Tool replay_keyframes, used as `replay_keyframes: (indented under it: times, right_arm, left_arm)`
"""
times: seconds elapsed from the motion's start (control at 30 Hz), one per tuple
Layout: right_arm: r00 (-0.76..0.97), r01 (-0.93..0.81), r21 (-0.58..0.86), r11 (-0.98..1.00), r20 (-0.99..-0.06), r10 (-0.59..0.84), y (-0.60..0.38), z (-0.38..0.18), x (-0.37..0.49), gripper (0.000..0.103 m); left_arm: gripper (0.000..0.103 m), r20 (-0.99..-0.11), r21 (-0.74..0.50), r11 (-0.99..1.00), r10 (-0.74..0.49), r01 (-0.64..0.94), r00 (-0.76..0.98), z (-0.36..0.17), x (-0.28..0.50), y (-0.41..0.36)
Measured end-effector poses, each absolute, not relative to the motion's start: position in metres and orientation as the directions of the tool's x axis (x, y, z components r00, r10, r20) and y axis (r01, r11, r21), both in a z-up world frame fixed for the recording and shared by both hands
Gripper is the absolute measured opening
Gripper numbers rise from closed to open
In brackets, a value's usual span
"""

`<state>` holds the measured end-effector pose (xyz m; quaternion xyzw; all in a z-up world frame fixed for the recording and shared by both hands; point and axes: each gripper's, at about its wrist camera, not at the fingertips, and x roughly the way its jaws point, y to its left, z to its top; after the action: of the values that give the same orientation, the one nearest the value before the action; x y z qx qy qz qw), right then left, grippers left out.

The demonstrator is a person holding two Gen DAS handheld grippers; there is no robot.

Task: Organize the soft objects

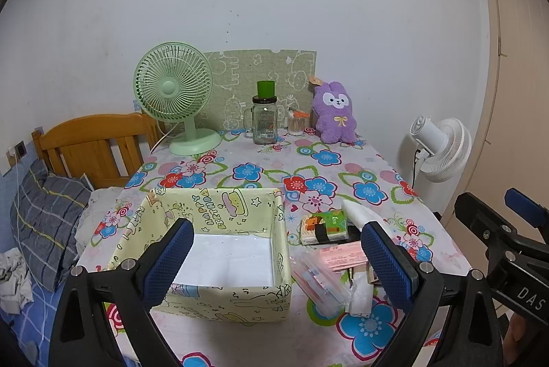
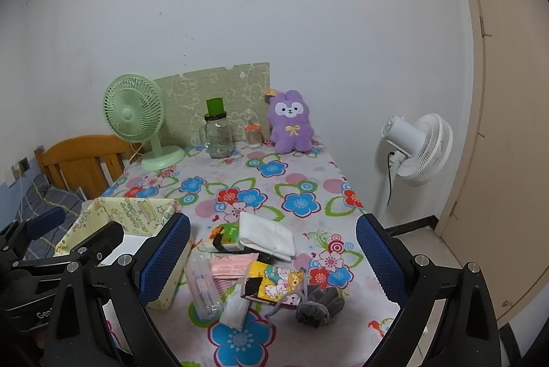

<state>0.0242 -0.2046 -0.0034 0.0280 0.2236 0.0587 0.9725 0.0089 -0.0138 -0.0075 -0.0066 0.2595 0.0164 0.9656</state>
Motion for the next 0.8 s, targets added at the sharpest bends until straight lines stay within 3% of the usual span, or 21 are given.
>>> replay_keyframes:
  times: [0.8]
  right_arm:
    - [0.894, -0.084, 0.075, 0.994, -0.434, 0.108, -0.217, -0.016, 0.028, 0.099]
  left_arm:
    - [0.093, -0.529, -0.042, 0.999, -0.009, -0.015, 0.849, -0.031, 0.015, -0.037]
